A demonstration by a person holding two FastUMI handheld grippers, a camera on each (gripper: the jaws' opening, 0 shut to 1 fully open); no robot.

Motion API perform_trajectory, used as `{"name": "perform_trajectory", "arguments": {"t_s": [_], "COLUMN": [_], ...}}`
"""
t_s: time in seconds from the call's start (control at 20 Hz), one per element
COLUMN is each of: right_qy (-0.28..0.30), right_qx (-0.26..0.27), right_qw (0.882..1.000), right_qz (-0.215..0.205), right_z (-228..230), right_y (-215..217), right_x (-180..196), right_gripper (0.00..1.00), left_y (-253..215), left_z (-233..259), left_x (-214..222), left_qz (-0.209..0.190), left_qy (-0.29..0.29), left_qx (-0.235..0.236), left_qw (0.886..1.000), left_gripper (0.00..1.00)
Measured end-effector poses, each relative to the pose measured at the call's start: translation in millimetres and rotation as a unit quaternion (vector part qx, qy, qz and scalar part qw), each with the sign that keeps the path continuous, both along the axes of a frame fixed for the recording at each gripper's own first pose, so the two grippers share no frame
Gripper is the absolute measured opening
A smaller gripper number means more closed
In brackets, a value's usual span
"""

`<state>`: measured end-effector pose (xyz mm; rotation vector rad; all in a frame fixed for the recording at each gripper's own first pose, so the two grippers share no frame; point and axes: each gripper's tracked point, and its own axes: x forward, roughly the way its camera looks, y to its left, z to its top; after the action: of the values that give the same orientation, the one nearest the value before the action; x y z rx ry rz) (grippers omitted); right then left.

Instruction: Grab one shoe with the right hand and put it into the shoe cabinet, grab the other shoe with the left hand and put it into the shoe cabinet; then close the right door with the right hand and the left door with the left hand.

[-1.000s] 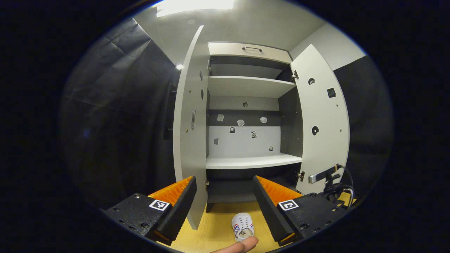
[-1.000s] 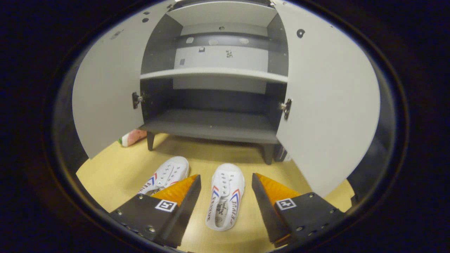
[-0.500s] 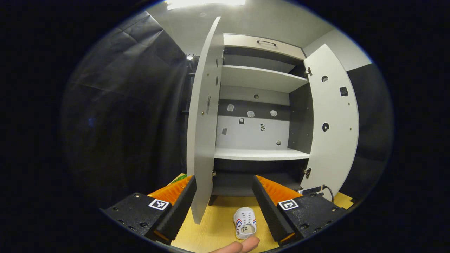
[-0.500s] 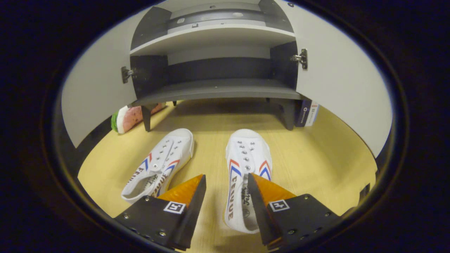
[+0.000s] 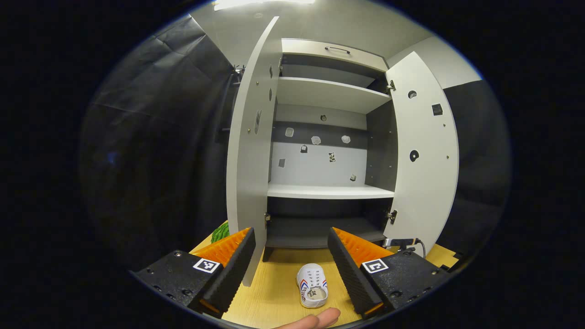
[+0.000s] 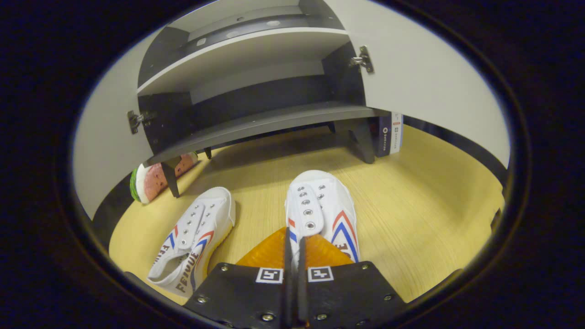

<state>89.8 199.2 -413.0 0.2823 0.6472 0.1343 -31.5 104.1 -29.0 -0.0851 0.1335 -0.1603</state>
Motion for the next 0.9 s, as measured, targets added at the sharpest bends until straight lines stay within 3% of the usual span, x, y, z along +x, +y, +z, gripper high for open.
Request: {"name": "perform_trajectory", "arguments": {"t_s": [0.05,0.2,0.45,0.65,0.7,0.75,0.9], "right_qy": [-0.015,-0.038,-0.101,-0.145,-0.152,-0.160,-0.185], "right_qx": [0.011,0.031,0.000,-0.008,-0.008,-0.004,-0.002], "right_qw": [1.000,0.999,0.995,0.989,0.988,0.987,0.983], "right_qz": [-0.001,0.002,-0.002,-0.004,-0.003,-0.004,-0.006], "right_z": [10,19,65,122,137,155,204], "right_y": [-7,-13,-28,-45,-49,-53,-64], "right_x": [-2,-9,-15,-6,-5,-3,6], "right_gripper": [0.01,0.01,0.00,0.01,0.05,0.01,0.01], "left_y": [3,9,11,9,8,7,3], "left_z": [-1,2,-1,0,-1,-1,-1], "left_x": [1,3,3,3,2,1,4], "left_qz": [0.003,0.009,0.006,0.006,0.003,0.000,-0.006], "left_qy": [-0.001,-0.009,-0.012,-0.019,-0.020,-0.021,-0.020], "left_qx": [0.003,0.006,0.010,0.017,0.018,0.019,0.024], "left_qw": [1.000,1.000,1.000,1.000,1.000,1.000,1.000], "left_gripper": [0.97,0.97,0.97,0.97,0.97,0.97,0.97]}}
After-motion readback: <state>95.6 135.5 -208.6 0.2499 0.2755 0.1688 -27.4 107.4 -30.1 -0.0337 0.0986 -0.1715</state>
